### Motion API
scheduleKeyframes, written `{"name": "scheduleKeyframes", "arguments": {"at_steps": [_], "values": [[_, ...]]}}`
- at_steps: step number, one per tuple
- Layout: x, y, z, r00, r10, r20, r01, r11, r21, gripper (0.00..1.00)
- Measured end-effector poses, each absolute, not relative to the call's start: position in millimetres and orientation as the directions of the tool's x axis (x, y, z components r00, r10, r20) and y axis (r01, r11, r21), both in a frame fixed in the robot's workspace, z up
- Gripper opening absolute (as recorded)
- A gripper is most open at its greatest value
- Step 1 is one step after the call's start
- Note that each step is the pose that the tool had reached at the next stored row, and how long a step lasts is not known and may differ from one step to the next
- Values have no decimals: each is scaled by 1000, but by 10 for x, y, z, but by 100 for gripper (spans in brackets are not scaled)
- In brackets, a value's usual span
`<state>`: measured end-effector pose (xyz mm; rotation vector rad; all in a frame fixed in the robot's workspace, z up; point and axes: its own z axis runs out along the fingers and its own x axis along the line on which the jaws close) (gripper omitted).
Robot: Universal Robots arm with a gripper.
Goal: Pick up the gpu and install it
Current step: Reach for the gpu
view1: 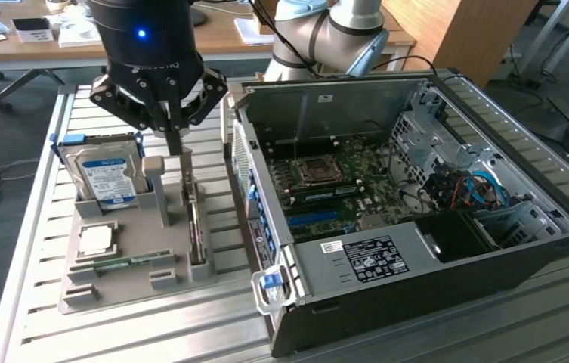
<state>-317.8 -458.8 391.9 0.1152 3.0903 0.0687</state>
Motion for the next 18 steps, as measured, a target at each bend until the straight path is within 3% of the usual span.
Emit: {"name": "scheduleKeyframes", "arguments": {"at_steps": [18], "values": [[-3177, -4587, 3854, -996, 76, -47, 74, 996, 46, 11]]}}
